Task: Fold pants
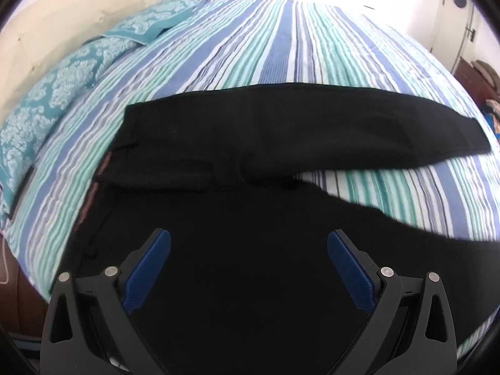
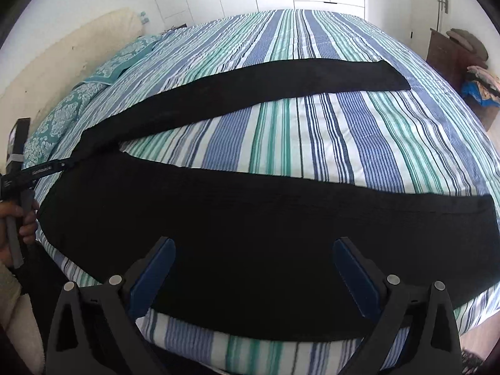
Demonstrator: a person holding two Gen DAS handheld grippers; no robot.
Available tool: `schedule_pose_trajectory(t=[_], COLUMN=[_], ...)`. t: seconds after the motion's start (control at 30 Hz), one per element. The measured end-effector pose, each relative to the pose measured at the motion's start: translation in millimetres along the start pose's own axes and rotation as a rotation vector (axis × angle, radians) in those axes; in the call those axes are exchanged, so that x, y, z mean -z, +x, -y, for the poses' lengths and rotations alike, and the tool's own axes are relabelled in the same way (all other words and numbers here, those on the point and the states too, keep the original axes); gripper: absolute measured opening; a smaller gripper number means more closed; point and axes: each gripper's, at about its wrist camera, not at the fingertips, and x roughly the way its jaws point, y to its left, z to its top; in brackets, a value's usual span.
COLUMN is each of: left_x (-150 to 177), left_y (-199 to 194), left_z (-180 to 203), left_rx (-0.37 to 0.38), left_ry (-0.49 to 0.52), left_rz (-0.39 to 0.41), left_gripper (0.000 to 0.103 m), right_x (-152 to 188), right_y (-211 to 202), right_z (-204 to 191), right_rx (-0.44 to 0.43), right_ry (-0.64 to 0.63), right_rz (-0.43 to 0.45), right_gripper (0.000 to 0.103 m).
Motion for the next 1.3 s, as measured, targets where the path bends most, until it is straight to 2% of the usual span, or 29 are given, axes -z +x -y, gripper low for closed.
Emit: schedule_pose_trajectory(t=[0.07,0.2,0.23,0.27,0.3,0.43,0.53,0.6,0.67,0.7,0.73,0.77,0.8,0.87,0.93,1.0,1.07,1.13,1.23,1.3], left_x=[-2,15,23,34,38,42,46,49,52,54,54,53,55,56,56,55,54,53,51,50], left_y=[15,57,59,54,52,53,52,51,50,49,50,49,48,46,46,47,47,48,49,49], left_z=[2,3,3,2,3,9,10,11,12,12,14,13,13,14,15,17,18,17,14,14], left_rx=[-0.004,-0.027,-0.027,-0.026,-0.03,-0.057,-0.064,-0.069,-0.071,-0.069,-0.067,-0.065,-0.065,-0.067,-0.069,-0.071,-0.072,-0.073,-0.071,-0.07], left_ry=[-0.002,-0.005,-0.001,0.002,0.002,0.014,0.015,0.016,0.016,0.013,0.011,0.01,0.009,0.01,0.01,0.011,0.012,0.012,0.011,0.01], left_rz=[-0.001,-0.081,-0.058,0.019,0.043,0.063,0.089,0.102,0.113,0.119,0.123,0.126,0.13,0.135,0.138,0.141,0.145,0.144,0.141,0.137], left_gripper=[0.101,0.102,0.103,0.103,0.103,0.103,0.103,0.103,0.103,0.103,0.103,0.103,0.103,0.103,0.103,0.103,0.103,0.103,0.103,0.102], right_x=[-11,-59,-74,-93,-115,-204,-280,-310,-335,-343,-348,-354,-356,-362,-363,-362,-361,-358,-348,-331], right_y=[5,19,22,27,32,56,103,128,148,157,163,174,181,199,208,218,220,206,155,119], right_z=[11,57,71,88,106,178,237,263,284,289,293,296,297,297,296,300,303,299,280,264], right_rx=[-0.001,-0.051,-0.065,-0.07,-0.069,-0.003,0.057,0.127,0.162,0.178,0.187,0.192,0.2,0.274,0.324,0.287,0.252,0.245,0.161,0.113], right_ry=[0.007,0.085,0.104,0.118,0.128,0.166,0.218,0.248,0.287,0.299,0.306,0.308,0.3,0.254,0.225,0.226,0.234,0.221,0.212,0.186], right_rz=[-0.007,-0.005,0.002,0.012,0.021,0.068,0.015,-0.02,-0.015,-0.016,-0.018,-0.031,-0.046,-0.088,-0.094,-0.11,-0.123,-0.058,0.066,0.11], right_gripper=[0.1,0.1,0.1,0.1,0.1,0.1,0.1,0.096,0.086,0.084,0.077,0.065,0.061,0.061,0.062,0.06,0.013,0.012,0.008,0.007])
